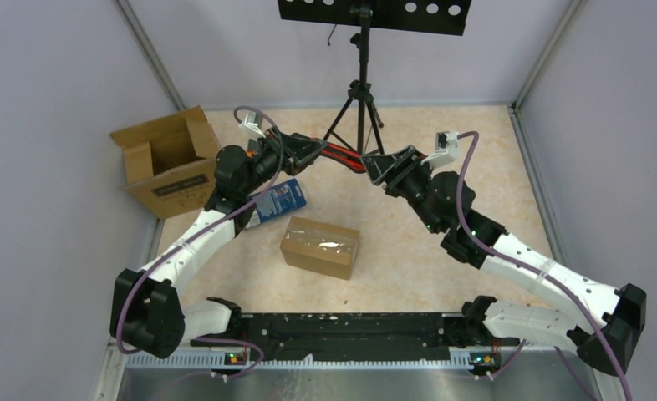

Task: Unpack the express box
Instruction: Pick up the knife at the center of the board.

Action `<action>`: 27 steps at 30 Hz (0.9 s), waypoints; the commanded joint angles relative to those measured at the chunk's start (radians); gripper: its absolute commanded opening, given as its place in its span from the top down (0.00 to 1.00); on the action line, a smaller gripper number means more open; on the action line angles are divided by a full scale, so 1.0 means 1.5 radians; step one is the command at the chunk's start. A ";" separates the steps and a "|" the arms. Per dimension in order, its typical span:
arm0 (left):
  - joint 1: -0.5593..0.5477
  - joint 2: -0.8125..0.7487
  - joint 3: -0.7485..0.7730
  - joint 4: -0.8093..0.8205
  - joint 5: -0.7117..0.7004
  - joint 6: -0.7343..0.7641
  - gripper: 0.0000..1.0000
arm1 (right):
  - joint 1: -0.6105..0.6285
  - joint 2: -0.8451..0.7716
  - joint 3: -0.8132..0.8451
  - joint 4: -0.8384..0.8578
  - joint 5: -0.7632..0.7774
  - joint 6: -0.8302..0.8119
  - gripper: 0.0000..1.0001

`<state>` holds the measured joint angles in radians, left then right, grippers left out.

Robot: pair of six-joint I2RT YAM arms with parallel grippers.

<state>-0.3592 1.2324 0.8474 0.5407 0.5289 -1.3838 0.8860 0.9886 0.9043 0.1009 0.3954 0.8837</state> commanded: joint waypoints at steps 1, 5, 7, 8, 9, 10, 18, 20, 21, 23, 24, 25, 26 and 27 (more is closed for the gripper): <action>-0.015 -0.024 0.015 0.062 0.007 -0.017 1.00 | 0.006 0.024 -0.004 0.099 -0.052 0.024 0.48; -0.015 -0.025 0.010 0.079 0.006 -0.028 1.00 | 0.006 0.022 -0.014 0.117 -0.053 0.035 0.50; -0.015 -0.028 0.004 0.083 -0.001 -0.029 1.00 | 0.006 0.020 -0.012 0.098 -0.045 0.041 0.49; -0.015 -0.033 0.002 0.075 -0.008 -0.025 1.00 | 0.006 0.015 -0.014 0.083 -0.034 0.046 0.49; -0.014 -0.039 0.003 0.062 -0.016 -0.012 1.00 | 0.006 0.006 -0.020 0.073 -0.022 0.051 0.49; -0.014 -0.044 0.005 0.044 -0.022 -0.001 1.00 | 0.006 -0.003 -0.027 0.071 -0.013 0.055 0.47; -0.013 -0.050 0.003 0.032 -0.033 0.007 1.00 | 0.006 -0.004 -0.025 0.074 -0.021 0.047 0.43; -0.014 -0.052 0.003 0.030 -0.034 0.009 1.00 | 0.006 -0.007 -0.029 0.074 -0.016 0.050 0.43; -0.013 -0.052 0.003 0.031 -0.029 0.006 1.00 | 0.006 -0.009 -0.035 0.089 -0.016 0.049 0.42; -0.015 -0.050 -0.001 0.041 -0.023 -0.007 1.00 | 0.006 -0.005 -0.038 0.110 -0.027 0.046 0.42; -0.015 -0.049 -0.007 0.051 -0.022 -0.015 1.00 | 0.006 0.000 -0.038 0.125 -0.037 0.044 0.43; -0.015 -0.048 -0.013 0.066 -0.022 -0.024 1.00 | 0.006 0.006 -0.036 0.137 -0.047 0.043 0.43; -0.014 -0.047 -0.018 0.081 -0.023 -0.035 1.00 | 0.006 0.012 -0.035 0.149 -0.055 0.045 0.44; -0.015 -0.046 -0.022 0.095 -0.021 -0.043 1.00 | 0.006 0.018 -0.034 0.162 -0.060 0.047 0.46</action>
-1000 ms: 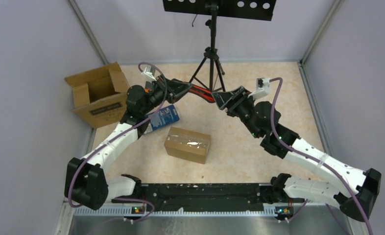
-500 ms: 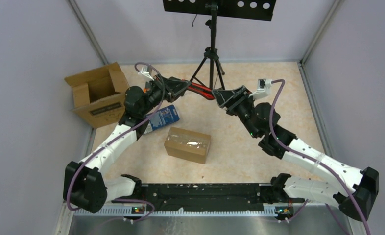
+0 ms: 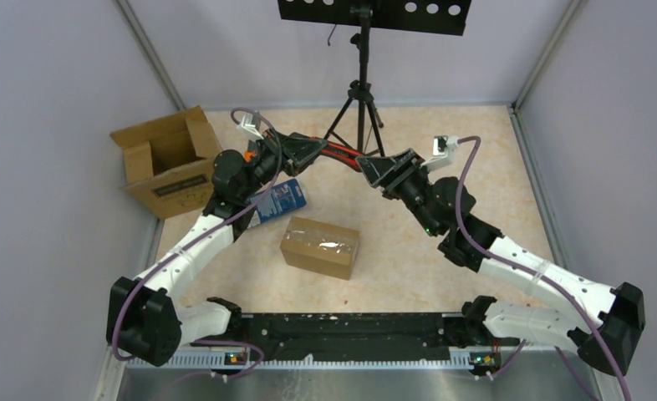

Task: Unpack the express box
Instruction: Pick up the knife at the center of the board.

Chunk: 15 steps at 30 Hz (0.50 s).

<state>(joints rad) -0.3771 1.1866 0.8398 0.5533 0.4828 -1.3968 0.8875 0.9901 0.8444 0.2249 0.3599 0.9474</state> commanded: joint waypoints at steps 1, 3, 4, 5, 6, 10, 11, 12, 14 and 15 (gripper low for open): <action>-0.003 -0.014 -0.020 0.098 0.012 -0.040 1.00 | 0.005 0.021 0.006 0.088 -0.039 0.006 0.48; -0.002 -0.012 -0.027 0.127 0.014 -0.057 1.00 | 0.005 0.027 0.006 0.106 -0.040 0.008 0.50; -0.003 -0.012 -0.031 0.137 0.013 -0.064 1.00 | 0.005 0.029 0.007 0.114 -0.037 0.008 0.52; -0.003 -0.012 -0.034 0.144 0.013 -0.071 1.00 | 0.005 0.032 0.008 0.121 -0.034 0.008 0.53; -0.002 -0.011 -0.037 0.149 0.015 -0.077 1.00 | 0.005 0.034 0.008 0.128 -0.030 0.009 0.53; -0.003 -0.006 -0.047 0.177 0.019 -0.099 0.99 | 0.005 0.056 0.019 0.154 -0.034 0.004 0.54; -0.002 -0.006 -0.048 0.178 0.019 -0.101 0.98 | 0.005 0.063 0.022 0.160 -0.037 0.005 0.55; -0.002 -0.004 -0.048 0.179 0.021 -0.103 0.98 | 0.005 0.070 0.023 0.166 -0.039 0.011 0.58; -0.002 -0.001 -0.048 0.190 0.025 -0.107 0.94 | 0.006 0.082 0.026 0.177 -0.040 0.016 0.65; -0.002 -0.001 -0.048 0.193 0.028 -0.107 0.92 | 0.005 0.084 0.026 0.179 -0.037 0.016 0.70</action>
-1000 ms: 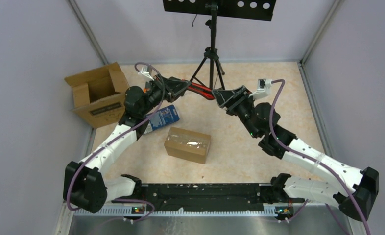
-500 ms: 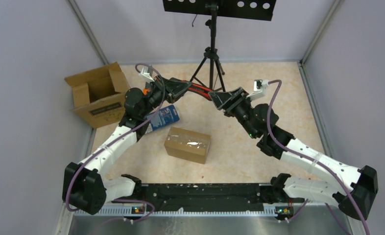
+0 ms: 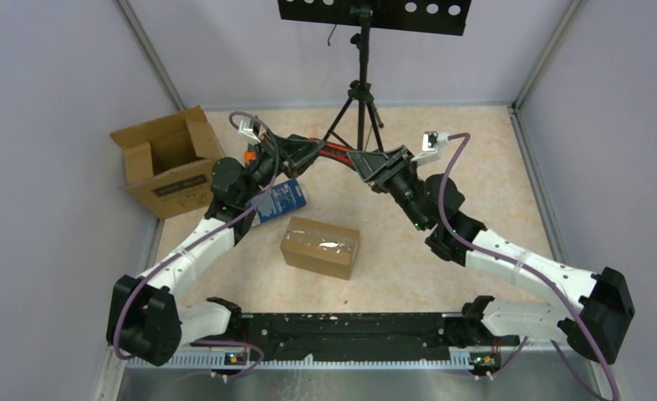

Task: Unpack the express box
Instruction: Pick up the knife at the center of the board.

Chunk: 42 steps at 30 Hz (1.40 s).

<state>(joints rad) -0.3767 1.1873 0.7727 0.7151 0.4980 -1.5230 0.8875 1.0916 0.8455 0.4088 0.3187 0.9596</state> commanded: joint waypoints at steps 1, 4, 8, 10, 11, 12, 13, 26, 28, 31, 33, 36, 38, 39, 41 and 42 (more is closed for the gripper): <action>-0.003 -0.003 -0.006 0.083 0.018 -0.020 0.88 | 0.005 0.017 0.025 0.055 -0.002 0.009 0.76; -0.003 -0.014 -0.014 0.065 0.017 -0.004 0.75 | 0.005 0.006 0.028 0.042 0.029 -0.010 1.00; -0.002 -0.024 -0.010 -0.007 0.031 0.042 0.48 | 0.004 -0.024 0.039 0.004 0.080 -0.050 1.00; -0.002 -0.030 0.004 -0.089 0.040 0.091 0.33 | 0.004 -0.039 0.048 -0.031 0.103 -0.072 1.00; -0.001 -0.036 0.005 -0.115 0.042 0.119 0.26 | 0.004 -0.047 0.054 -0.048 0.112 -0.087 1.00; 0.000 -0.043 0.007 -0.157 0.040 0.146 0.20 | 0.004 -0.056 0.060 -0.067 0.122 -0.103 1.00; 0.001 -0.054 0.005 -0.196 0.033 0.171 0.14 | 0.004 -0.066 0.067 -0.087 0.131 -0.116 1.00; 0.061 -0.097 0.193 -0.609 0.100 0.720 0.02 | -0.002 -0.122 0.265 -0.545 -0.009 -0.359 1.00; 0.061 -0.074 0.229 -0.625 0.199 0.773 0.02 | -0.002 -0.121 0.284 -0.609 -0.070 -0.375 1.00; 0.058 -0.049 0.260 -0.639 0.316 0.815 0.02 | -0.002 -0.122 0.294 -0.645 -0.150 -0.387 1.00; 0.048 -0.039 0.271 -0.637 0.377 0.834 0.02 | -0.003 -0.112 0.303 -0.660 -0.215 -0.395 1.00; 0.014 -0.027 0.279 -0.651 0.434 0.866 0.02 | -0.002 -0.092 0.323 -0.677 -0.304 -0.400 1.00; -0.009 -0.016 0.279 -0.662 0.461 0.884 0.02 | -0.002 -0.089 0.328 -0.671 -0.366 -0.403 1.00; -0.024 -0.012 0.276 -0.666 0.467 0.891 0.02 | -0.002 -0.090 0.328 -0.664 -0.396 -0.404 1.00; -0.052 -0.008 0.265 -0.652 0.485 0.896 0.03 | -0.001 -0.091 0.333 -0.655 -0.445 -0.408 1.00; -0.062 -0.009 0.257 -0.636 0.494 0.887 0.03 | -0.001 -0.091 0.336 -0.655 -0.456 -0.408 1.00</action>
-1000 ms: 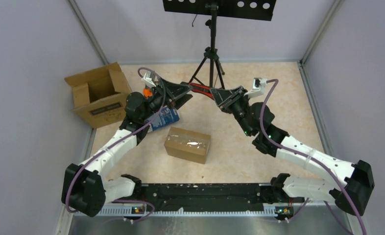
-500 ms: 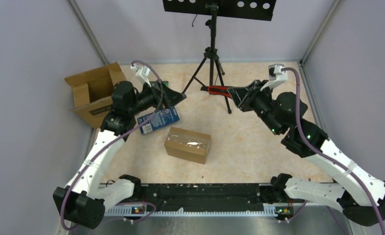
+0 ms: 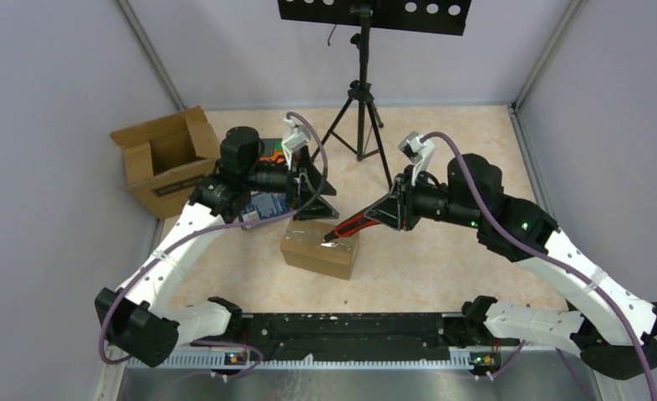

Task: Unpack the express box
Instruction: Pick up the knife at the center of the board.

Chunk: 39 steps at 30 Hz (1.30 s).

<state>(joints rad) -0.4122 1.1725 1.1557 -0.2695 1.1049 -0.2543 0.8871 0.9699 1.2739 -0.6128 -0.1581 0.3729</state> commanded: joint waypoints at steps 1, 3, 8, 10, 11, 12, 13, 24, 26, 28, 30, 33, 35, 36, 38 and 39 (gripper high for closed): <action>-0.047 0.001 -0.007 0.038 0.097 0.030 0.04 | -0.001 -0.008 0.057 0.023 -0.145 -0.021 1.00; -0.053 -0.001 -0.031 0.087 0.120 -0.002 0.06 | -0.001 -0.004 0.067 0.016 -0.158 -0.026 1.00; -0.067 0.003 -0.063 0.183 0.159 -0.066 0.11 | -0.001 0.002 0.075 0.008 -0.156 -0.031 1.00; -0.074 0.002 -0.071 0.205 0.173 -0.076 0.15 | -0.001 0.006 0.080 0.002 -0.152 -0.036 1.00; -0.077 0.001 -0.073 0.206 0.177 -0.074 0.17 | -0.001 0.008 0.083 0.002 -0.152 -0.036 1.00; -0.078 0.000 -0.076 0.205 0.188 -0.071 0.18 | -0.001 0.009 0.087 0.002 -0.153 -0.036 1.00; -0.079 -0.001 -0.080 0.204 0.192 -0.070 0.20 | -0.001 0.010 0.096 -0.001 -0.155 -0.037 1.00; -0.090 -0.009 -0.102 0.229 0.196 -0.087 0.38 | -0.001 0.027 0.132 -0.025 -0.145 -0.039 1.00; -0.092 -0.011 -0.111 0.261 0.191 -0.110 0.42 | -0.001 0.030 0.133 -0.028 -0.136 -0.039 1.00; -0.095 -0.013 -0.121 0.308 0.192 -0.141 0.52 | -0.001 0.033 0.132 -0.029 -0.129 -0.037 1.00; -0.099 -0.014 -0.128 0.345 0.190 -0.168 0.64 | -0.001 0.035 0.130 -0.024 -0.116 -0.032 1.00; -0.104 -0.010 -0.139 0.403 0.185 -0.210 0.94 | 0.000 0.036 0.117 -0.002 -0.088 -0.020 1.00; -0.105 -0.007 -0.143 0.441 0.176 -0.246 1.00 | 0.000 0.038 0.103 0.020 -0.072 -0.006 0.81; -0.105 -0.006 -0.145 0.460 0.170 -0.258 1.00 | 0.000 0.037 0.094 0.033 -0.069 0.001 0.69; -0.105 -0.002 -0.145 0.494 0.162 -0.283 1.00 | -0.001 0.031 0.070 0.071 -0.071 0.017 0.45; -0.105 0.001 -0.143 0.515 0.158 -0.298 1.00 | -0.001 0.028 0.058 0.091 -0.074 0.025 0.37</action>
<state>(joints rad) -0.5610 1.1790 0.9375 0.3035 1.3701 -0.5877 0.8871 1.0222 1.4117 -0.6334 -0.2932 0.3653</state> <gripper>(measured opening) 0.123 0.497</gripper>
